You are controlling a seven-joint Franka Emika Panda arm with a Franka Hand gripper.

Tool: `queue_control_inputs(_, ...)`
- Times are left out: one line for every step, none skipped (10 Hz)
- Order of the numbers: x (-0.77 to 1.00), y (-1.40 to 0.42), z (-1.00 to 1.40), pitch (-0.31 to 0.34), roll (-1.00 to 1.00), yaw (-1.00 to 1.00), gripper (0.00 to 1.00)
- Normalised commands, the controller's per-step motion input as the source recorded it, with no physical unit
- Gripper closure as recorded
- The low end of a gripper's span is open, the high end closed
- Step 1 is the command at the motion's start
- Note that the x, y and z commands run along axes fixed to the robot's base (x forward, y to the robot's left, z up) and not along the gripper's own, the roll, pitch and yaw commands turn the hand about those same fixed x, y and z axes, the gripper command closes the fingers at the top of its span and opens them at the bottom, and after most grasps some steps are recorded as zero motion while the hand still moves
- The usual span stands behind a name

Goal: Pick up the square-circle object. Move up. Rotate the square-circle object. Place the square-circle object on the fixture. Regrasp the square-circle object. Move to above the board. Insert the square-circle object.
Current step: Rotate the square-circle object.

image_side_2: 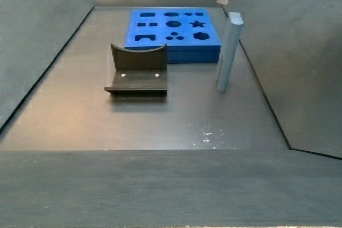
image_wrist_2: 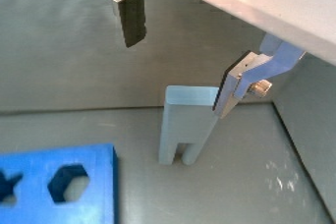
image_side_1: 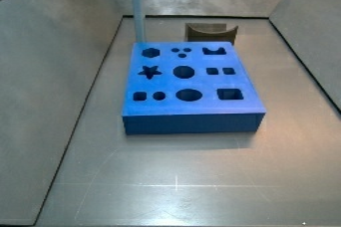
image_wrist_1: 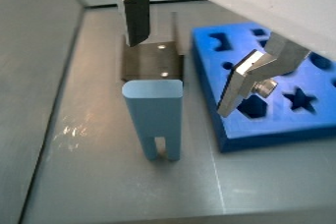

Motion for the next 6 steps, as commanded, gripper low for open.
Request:
queue_control_inputs(0.04,0.00,-0.03,0.006,-0.01,1.00,0.00)
queue_control_inputs(0.04,0.00,-0.03,0.006,-0.02,1.00,0.00)
queue_control_inputs(0.04,0.00,-0.03,0.006,-0.02,1.00,0.00)
queue_control_inputs(0.04,0.00,-0.03,0.006,-0.02,1.00,0.00)
queue_control_inputs(0.04,0.00,-0.02,0.006,-0.02,1.00,0.00)
queue_control_inputs(0.04,0.00,-0.02,0.007,-0.02,1.00,0.00)
